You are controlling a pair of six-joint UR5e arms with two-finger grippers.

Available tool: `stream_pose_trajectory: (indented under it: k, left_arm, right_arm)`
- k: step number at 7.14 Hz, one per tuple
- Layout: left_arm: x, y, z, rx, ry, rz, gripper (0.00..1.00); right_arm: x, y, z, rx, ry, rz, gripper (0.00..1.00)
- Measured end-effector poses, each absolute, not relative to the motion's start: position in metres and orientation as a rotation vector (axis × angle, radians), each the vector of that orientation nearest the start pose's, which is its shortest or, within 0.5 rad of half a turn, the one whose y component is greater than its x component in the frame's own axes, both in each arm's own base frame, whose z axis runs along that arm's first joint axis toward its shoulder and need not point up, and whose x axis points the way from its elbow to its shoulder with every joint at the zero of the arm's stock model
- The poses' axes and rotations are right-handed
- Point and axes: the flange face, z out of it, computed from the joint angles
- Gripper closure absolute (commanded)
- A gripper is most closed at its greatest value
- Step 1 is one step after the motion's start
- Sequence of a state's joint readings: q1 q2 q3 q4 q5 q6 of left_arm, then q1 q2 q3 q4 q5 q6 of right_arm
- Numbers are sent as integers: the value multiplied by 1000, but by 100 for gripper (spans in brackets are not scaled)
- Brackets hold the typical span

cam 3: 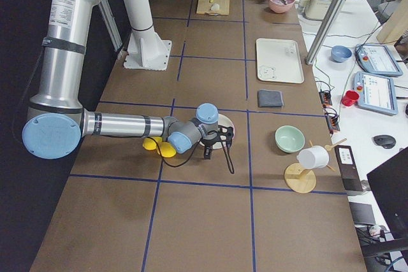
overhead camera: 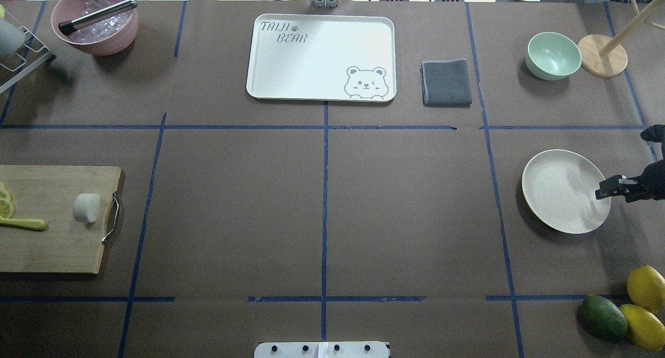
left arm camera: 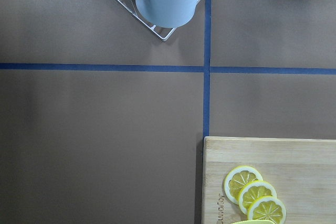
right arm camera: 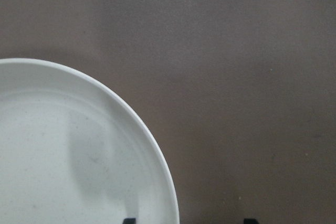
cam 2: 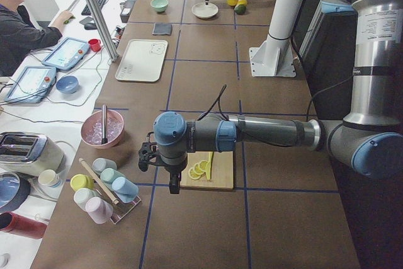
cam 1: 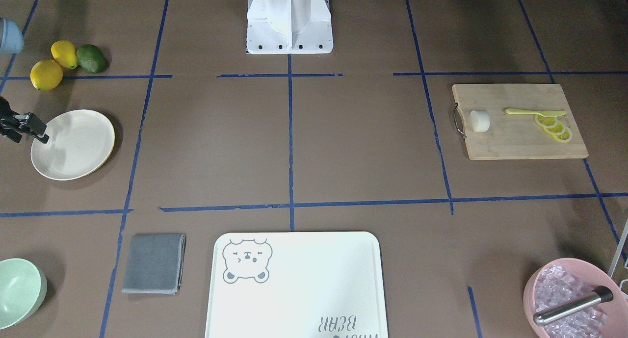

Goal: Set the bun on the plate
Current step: 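Reach the right gripper to the white plate's rim and grasp it, then slide the white plate with the right gripper to the table center, release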

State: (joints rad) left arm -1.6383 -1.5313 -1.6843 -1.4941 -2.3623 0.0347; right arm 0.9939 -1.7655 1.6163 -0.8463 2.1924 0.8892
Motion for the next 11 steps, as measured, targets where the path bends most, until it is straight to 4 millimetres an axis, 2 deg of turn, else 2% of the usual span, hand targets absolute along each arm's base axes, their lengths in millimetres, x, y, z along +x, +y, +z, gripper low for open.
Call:
stream_pose_trajectory:
  k: [1, 2, 5, 6, 7, 9, 11]
  left_arm:
    - [-94, -469, 628, 39, 791, -32, 0]
    - [-94, -469, 628, 38, 791, -31, 0]
    - [-94, -470, 627, 40, 792, -33, 0]
    - [-94, -470, 627, 40, 792, -34, 0]
    - [-94, -470, 626, 40, 792, -34, 0]
    - [-94, -471, 625, 43, 792, -33, 0]
    - [-94, -471, 624, 46, 792, -32, 0]
  right_arm:
    - [-174, -404, 651, 8, -822, 113, 94]
    - [-176, -403, 651, 7, -823, 109, 100]
    - [-179, -404, 644, 20, -839, 104, 100]
    - [-178, -404, 635, 35, -852, 101, 100]
    - [-176, -403, 619, 58, -871, 93, 100]
    - [-168, -396, 571, 99, -945, 71, 100]
    - [-169, -405, 519, 114, -1029, 127, 100]
